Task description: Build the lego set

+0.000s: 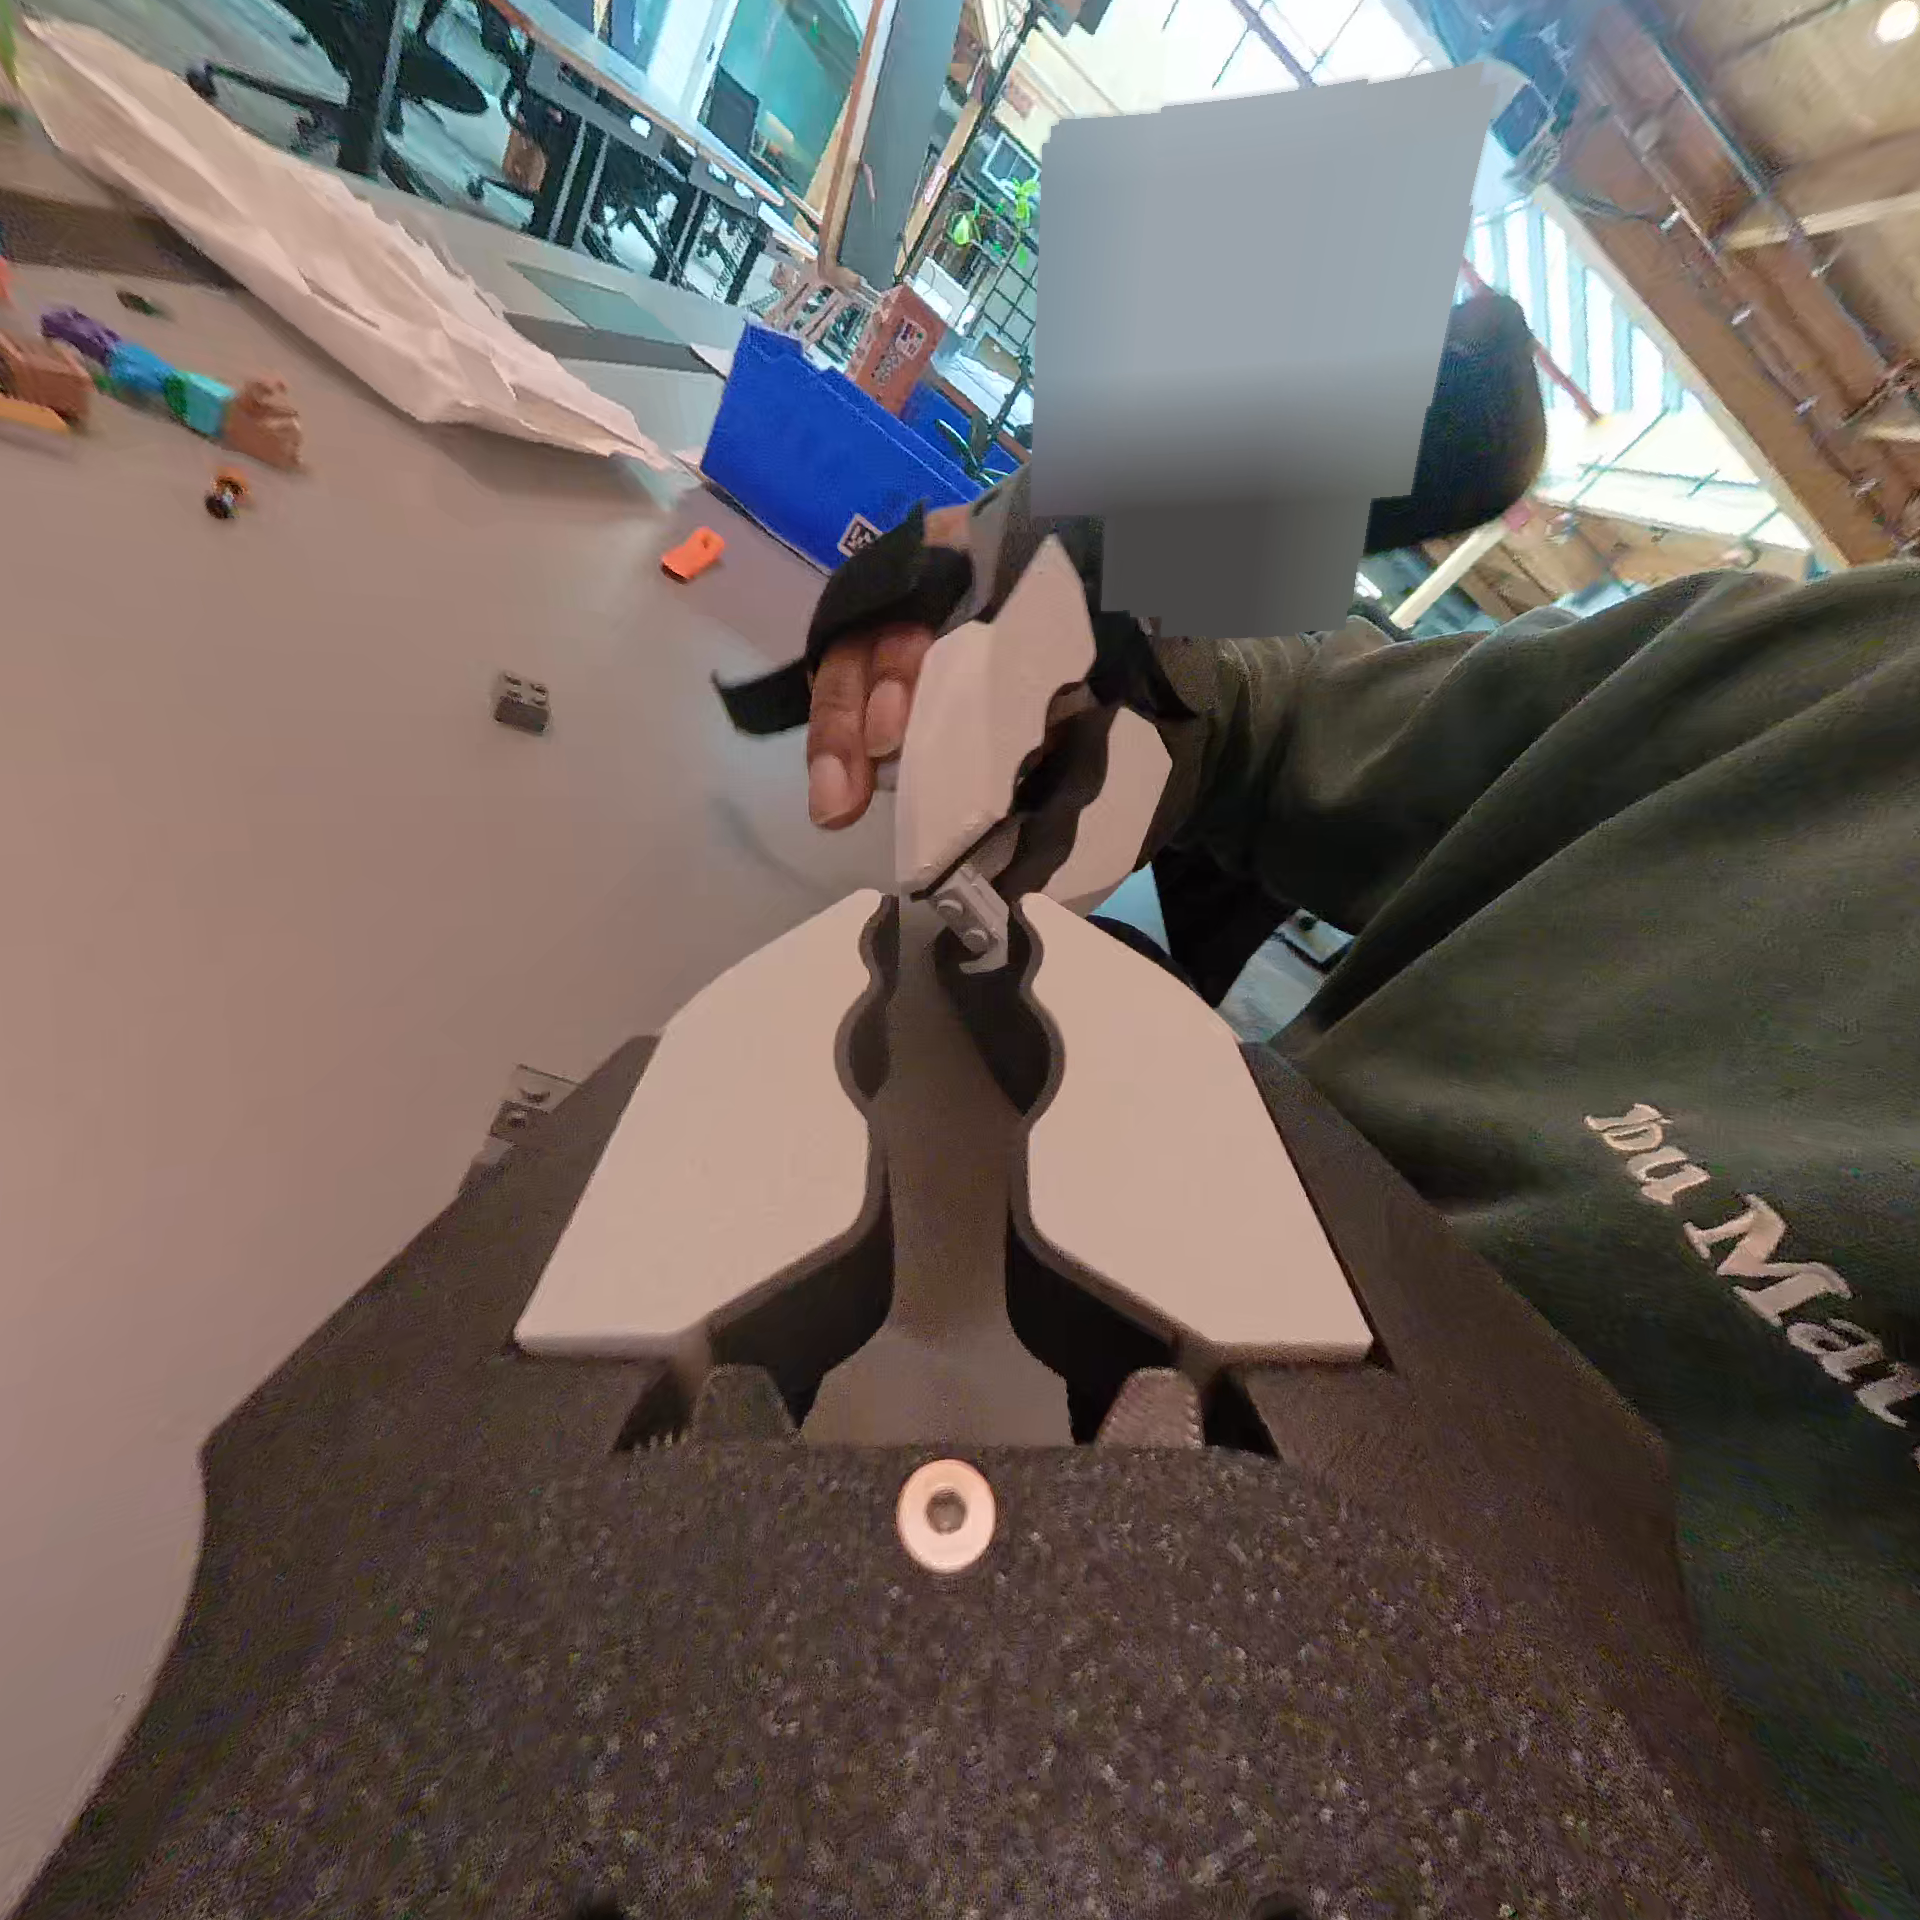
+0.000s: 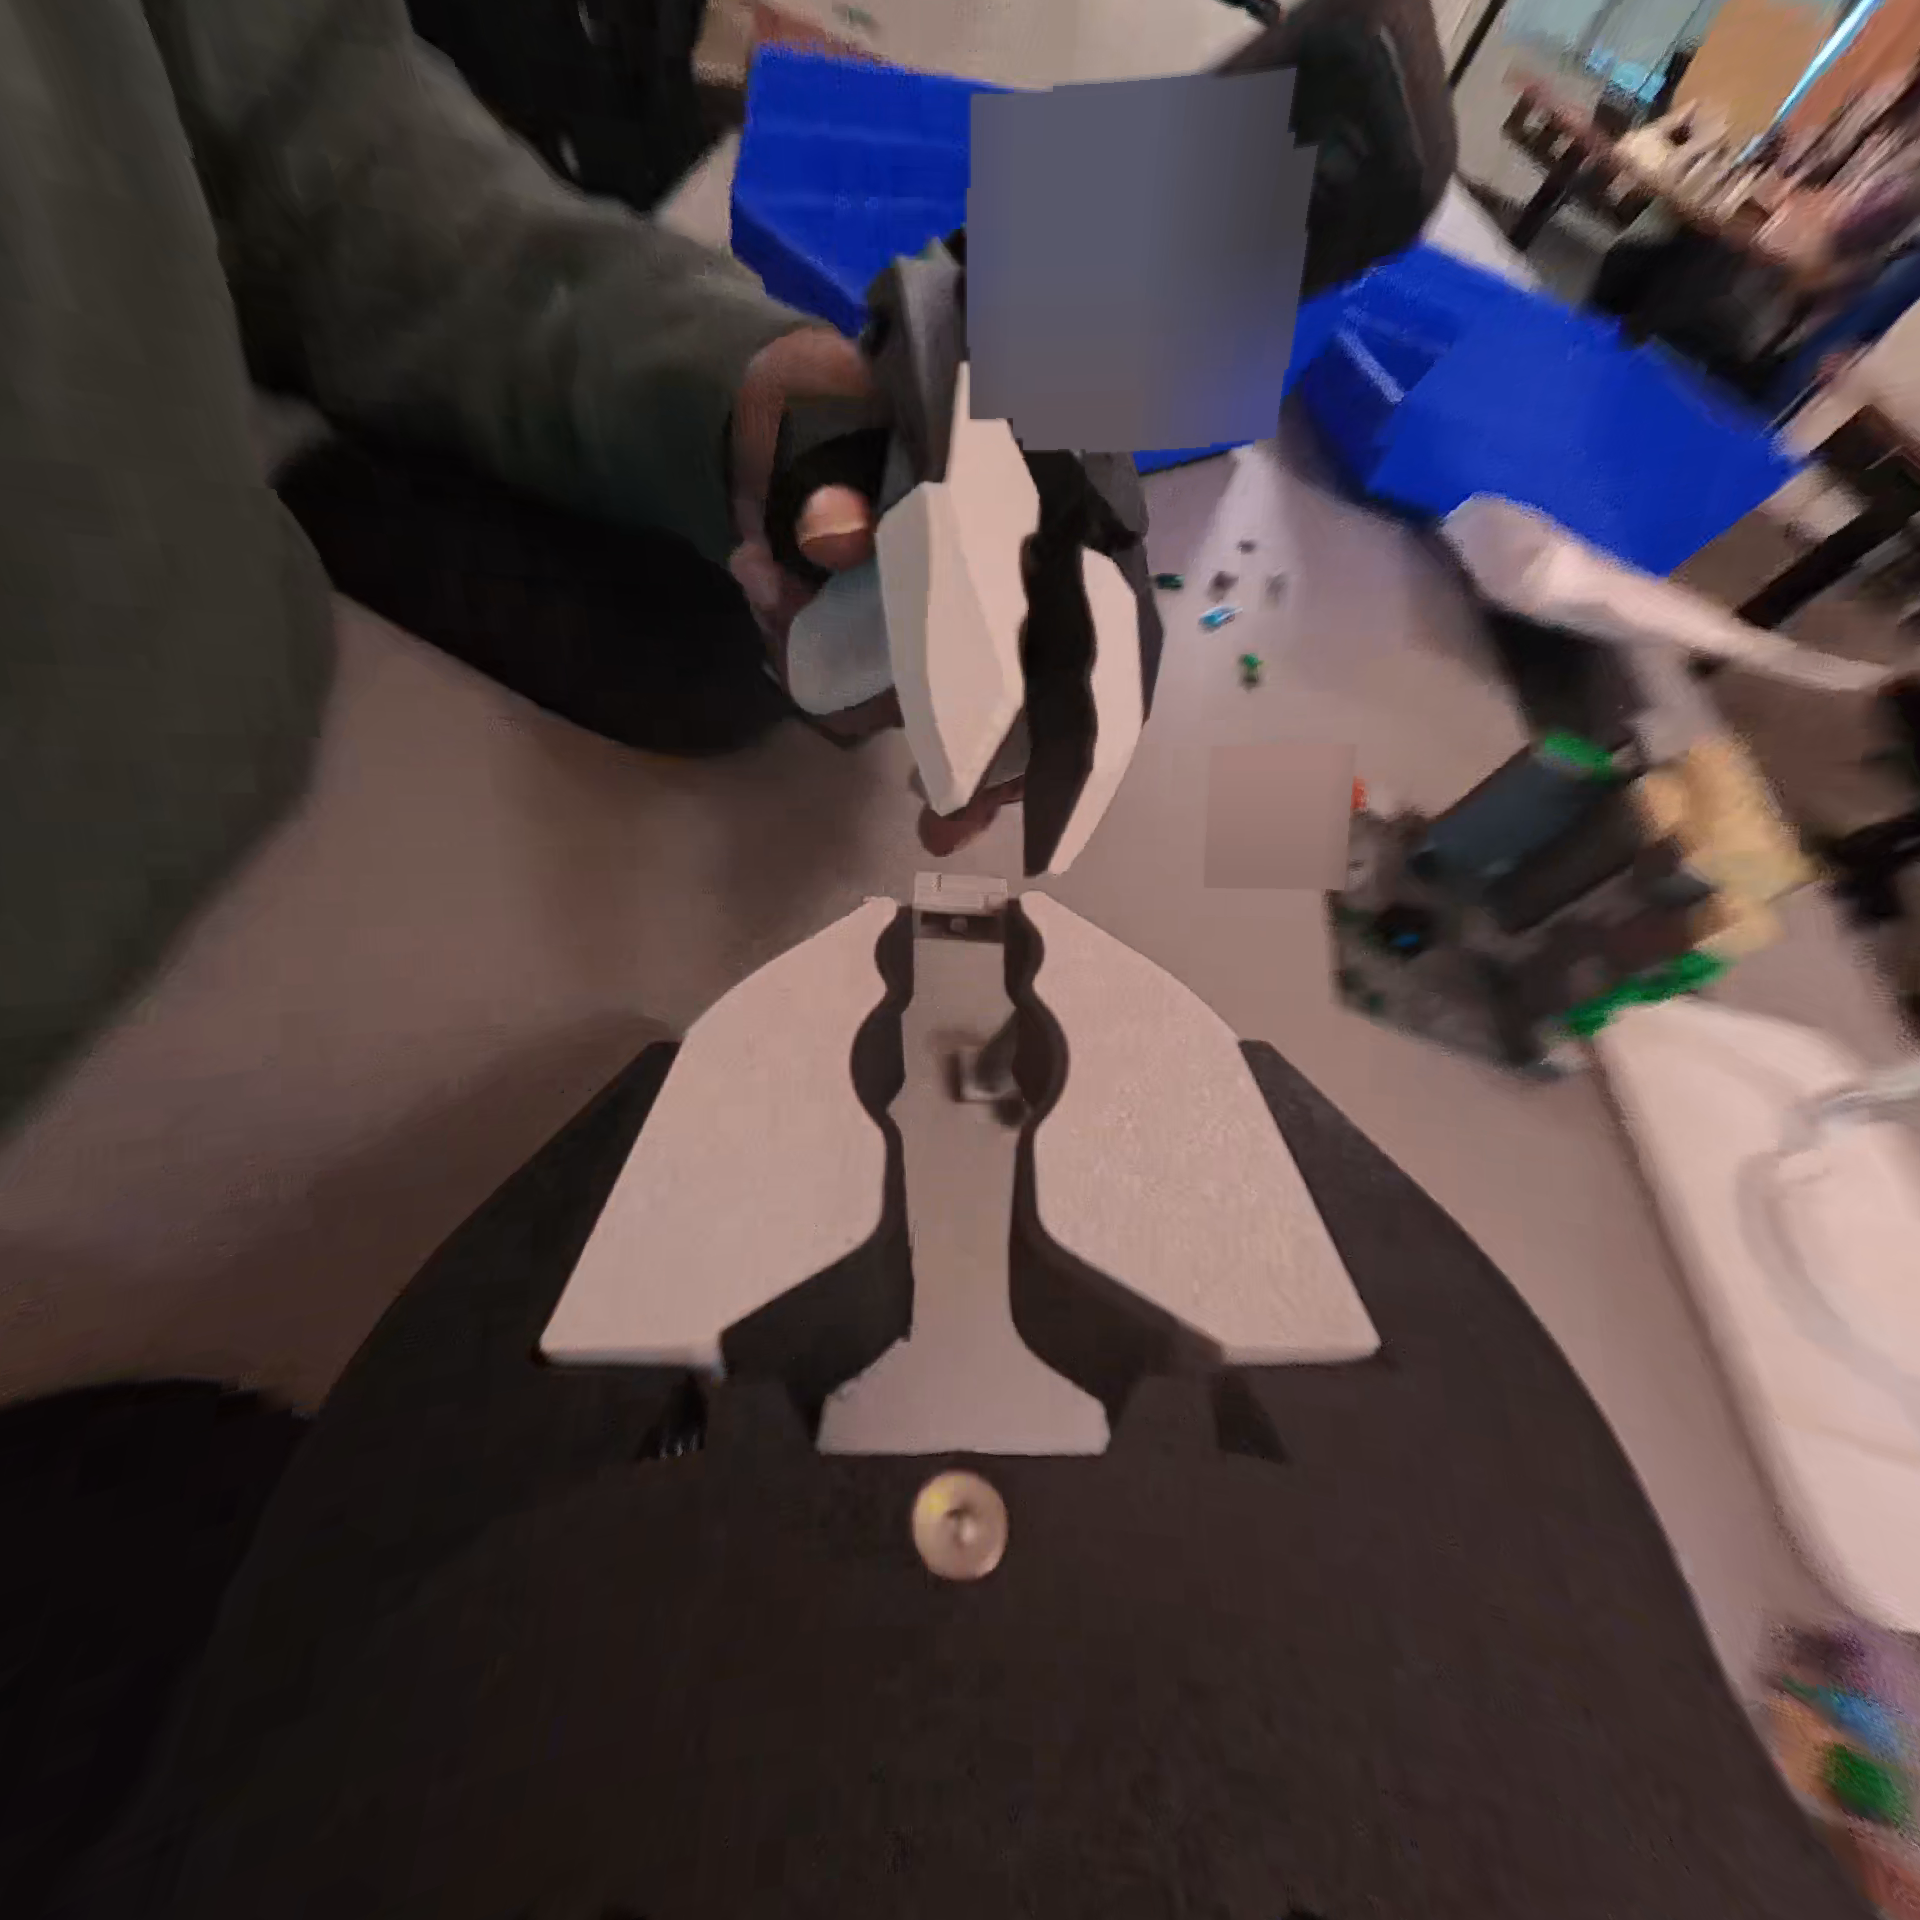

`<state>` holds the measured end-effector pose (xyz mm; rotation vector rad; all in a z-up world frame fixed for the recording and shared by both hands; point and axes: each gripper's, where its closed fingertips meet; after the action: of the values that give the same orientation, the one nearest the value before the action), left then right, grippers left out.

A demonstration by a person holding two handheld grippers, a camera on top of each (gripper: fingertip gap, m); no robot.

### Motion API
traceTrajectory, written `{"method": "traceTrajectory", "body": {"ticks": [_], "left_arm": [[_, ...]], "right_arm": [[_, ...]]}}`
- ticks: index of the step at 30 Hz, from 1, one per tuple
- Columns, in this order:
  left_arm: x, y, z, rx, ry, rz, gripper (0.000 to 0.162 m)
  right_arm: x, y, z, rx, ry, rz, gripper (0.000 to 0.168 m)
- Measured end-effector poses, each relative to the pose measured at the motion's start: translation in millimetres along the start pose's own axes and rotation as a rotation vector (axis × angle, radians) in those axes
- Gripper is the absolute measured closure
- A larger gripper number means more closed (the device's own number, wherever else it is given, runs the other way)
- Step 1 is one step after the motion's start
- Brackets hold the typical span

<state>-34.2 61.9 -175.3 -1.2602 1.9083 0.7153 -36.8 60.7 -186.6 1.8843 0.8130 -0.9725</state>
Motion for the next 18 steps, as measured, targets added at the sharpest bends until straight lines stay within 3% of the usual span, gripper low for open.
{"method": "traceTrajectory", "body": {"ticks": [3, 10, 18], "left_arm": [[2, -3, -3, 0.04, 0.069, 0.001, 0.144], [-1, -2, -9, 0.106, 0.154, -0.015, 0.151], [-4, 1, 8, -0.008, 0.181, -0.027, 0.154]], "right_arm": [[-8, -1, -1, 0.058, 0.181, 0.014, 0.152], [-13, -2, -5, 0.105, 0.367, 0.04, 0.152], [-1, -6, -18, 0.182, 0.333, 0.126, 0.152]]}}
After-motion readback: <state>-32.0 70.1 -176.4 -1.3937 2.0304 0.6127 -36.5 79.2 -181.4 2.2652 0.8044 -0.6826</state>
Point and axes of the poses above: each gripper's, where its closed fingertips meet, y back along the fingers, x out of its underside, z = x × y across the jaws, and after that the axes turned 1 degree about -z, right-handed
